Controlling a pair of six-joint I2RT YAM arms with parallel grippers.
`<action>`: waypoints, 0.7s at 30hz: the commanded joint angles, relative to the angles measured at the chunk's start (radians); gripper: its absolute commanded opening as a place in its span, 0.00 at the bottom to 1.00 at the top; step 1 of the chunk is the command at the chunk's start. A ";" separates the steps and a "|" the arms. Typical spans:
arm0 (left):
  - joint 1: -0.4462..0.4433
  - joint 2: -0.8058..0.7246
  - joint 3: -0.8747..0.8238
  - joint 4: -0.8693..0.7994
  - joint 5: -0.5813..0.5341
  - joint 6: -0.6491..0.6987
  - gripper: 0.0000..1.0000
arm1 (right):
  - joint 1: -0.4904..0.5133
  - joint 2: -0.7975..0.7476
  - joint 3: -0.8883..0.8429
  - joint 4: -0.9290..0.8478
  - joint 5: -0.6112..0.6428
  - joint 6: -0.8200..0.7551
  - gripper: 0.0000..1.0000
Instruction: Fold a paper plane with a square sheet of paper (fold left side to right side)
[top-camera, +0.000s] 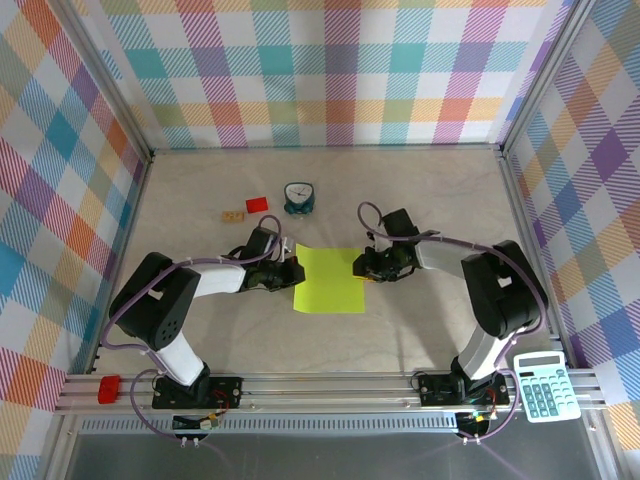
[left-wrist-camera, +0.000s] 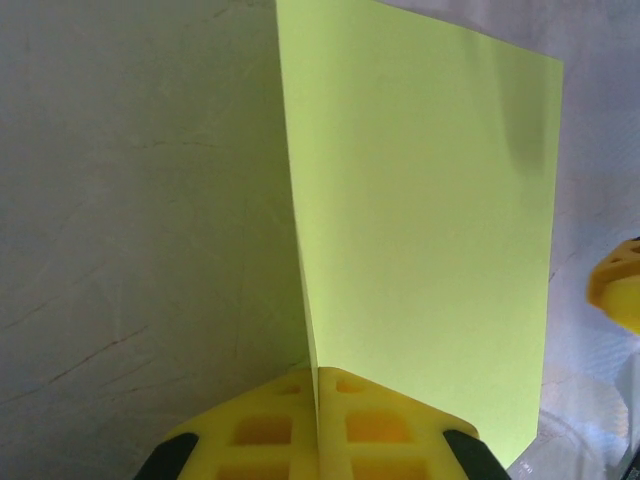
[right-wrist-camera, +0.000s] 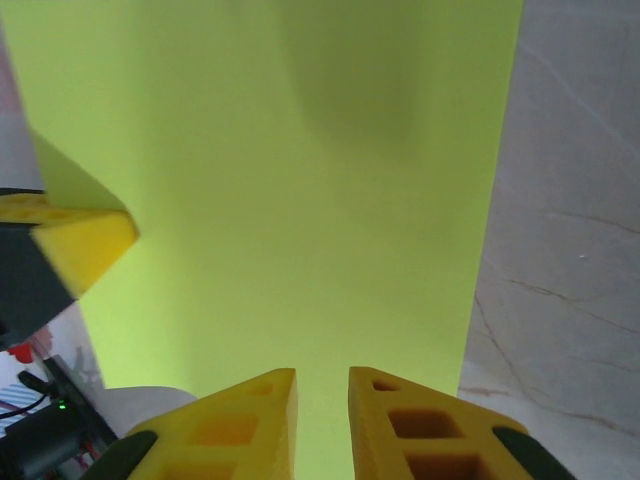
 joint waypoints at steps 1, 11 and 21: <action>-0.011 -0.008 0.030 -0.052 -0.008 0.026 0.10 | 0.004 0.041 -0.003 -0.015 0.034 -0.009 0.17; -0.018 -0.085 0.065 -0.122 0.039 0.026 0.28 | 0.013 0.081 -0.047 -0.030 0.109 -0.016 0.15; -0.067 -0.051 0.132 -0.054 0.136 -0.031 0.36 | 0.015 0.085 -0.073 0.003 0.101 -0.007 0.11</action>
